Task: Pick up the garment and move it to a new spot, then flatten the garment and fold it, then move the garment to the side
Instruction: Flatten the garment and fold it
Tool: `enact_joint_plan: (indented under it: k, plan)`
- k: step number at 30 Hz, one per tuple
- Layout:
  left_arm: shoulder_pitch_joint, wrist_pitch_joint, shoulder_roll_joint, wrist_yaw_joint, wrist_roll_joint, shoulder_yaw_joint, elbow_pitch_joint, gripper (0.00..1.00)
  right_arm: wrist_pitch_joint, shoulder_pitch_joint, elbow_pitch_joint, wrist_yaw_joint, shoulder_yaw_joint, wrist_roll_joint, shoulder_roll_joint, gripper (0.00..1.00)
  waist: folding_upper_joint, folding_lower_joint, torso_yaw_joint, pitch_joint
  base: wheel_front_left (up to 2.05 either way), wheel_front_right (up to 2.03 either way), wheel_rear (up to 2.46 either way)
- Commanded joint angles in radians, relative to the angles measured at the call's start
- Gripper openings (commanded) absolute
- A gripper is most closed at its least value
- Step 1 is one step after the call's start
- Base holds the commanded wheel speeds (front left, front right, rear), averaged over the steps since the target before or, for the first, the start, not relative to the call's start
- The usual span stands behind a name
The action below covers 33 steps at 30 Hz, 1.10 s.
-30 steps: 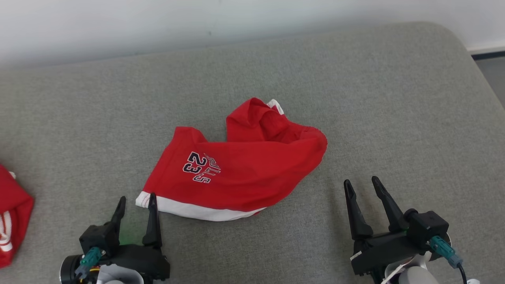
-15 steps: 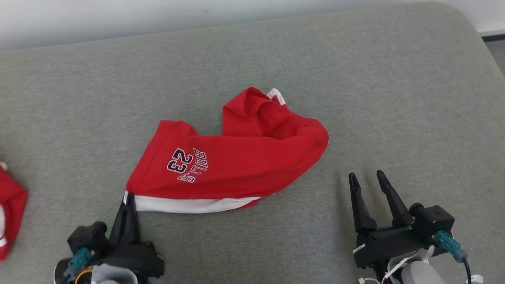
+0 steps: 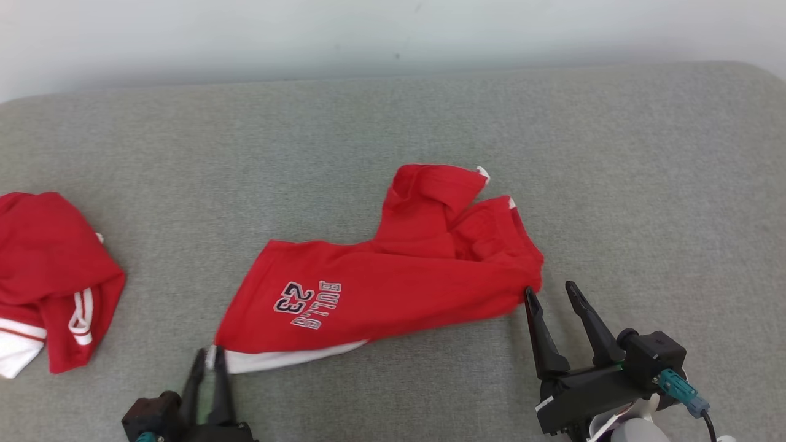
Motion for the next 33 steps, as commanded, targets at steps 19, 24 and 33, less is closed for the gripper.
enact_joint_plan:
  k: [19, 24, 33]
  plan:
    - [0.017, -0.003, 0.003, 0.002, 0.047, -0.051, -0.085, 1.0, 0.0, -0.046, 0.022, 0.001, 0.058, 0.051, -0.028, 0.0, -0.0001, 0.0, 0.055, -0.01, 0.0, 0.0, 0.0]
    - [0.04, -0.003, 0.002, 0.004, 0.037, -0.047, -0.09, 1.0, 0.0, -0.021, -0.093, 0.001, 0.042, 0.074, -0.037, 0.0, -0.0001, 0.0, 0.042, -0.042, 0.0, 0.0, 0.0]
    - [0.026, -0.003, 0.003, 0.012, 0.008, -0.109, -0.084, 1.0, 0.0, -0.089, -0.113, 0.001, 0.04, 0.06, -0.062, 0.0, -0.0001, 0.0, 0.07, -0.046, 0.0, 0.0, 0.0]
